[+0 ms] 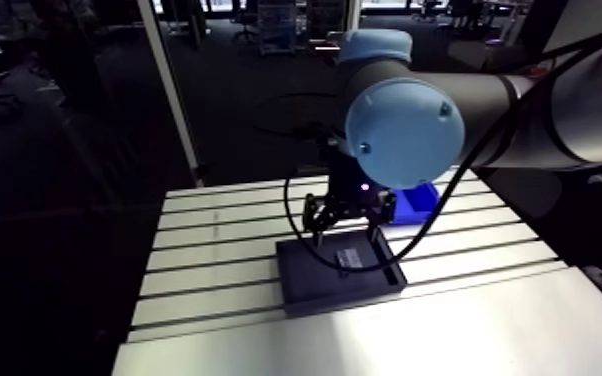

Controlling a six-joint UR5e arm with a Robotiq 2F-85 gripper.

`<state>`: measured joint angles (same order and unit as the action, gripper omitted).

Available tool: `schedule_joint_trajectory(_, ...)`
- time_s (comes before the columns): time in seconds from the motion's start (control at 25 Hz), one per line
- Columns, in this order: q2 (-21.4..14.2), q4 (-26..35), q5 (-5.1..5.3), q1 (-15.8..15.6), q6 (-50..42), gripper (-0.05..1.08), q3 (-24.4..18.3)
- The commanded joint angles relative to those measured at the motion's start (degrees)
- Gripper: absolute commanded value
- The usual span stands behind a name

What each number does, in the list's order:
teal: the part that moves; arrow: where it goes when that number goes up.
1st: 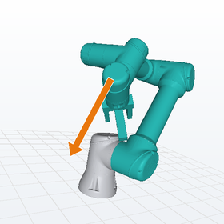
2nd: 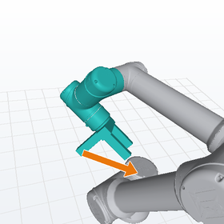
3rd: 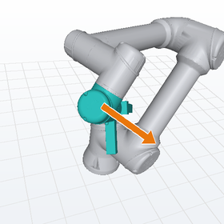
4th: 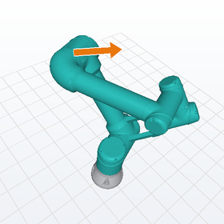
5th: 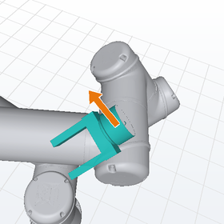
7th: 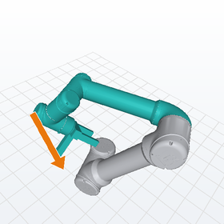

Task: Pick up the M10 bolt from the tray and put it into the blue bin.

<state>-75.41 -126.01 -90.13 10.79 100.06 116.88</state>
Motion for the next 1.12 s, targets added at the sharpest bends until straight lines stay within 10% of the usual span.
schedule_joint_trajectory(0.04, 1.28, -2.01, -0.09, -0.06, -0.17, 0.02, 1.12)
schedule_joint_trajectory(1.12, 3.65, -2.89, -0.09, -0.06, -0.17, 0.42, 1.21)
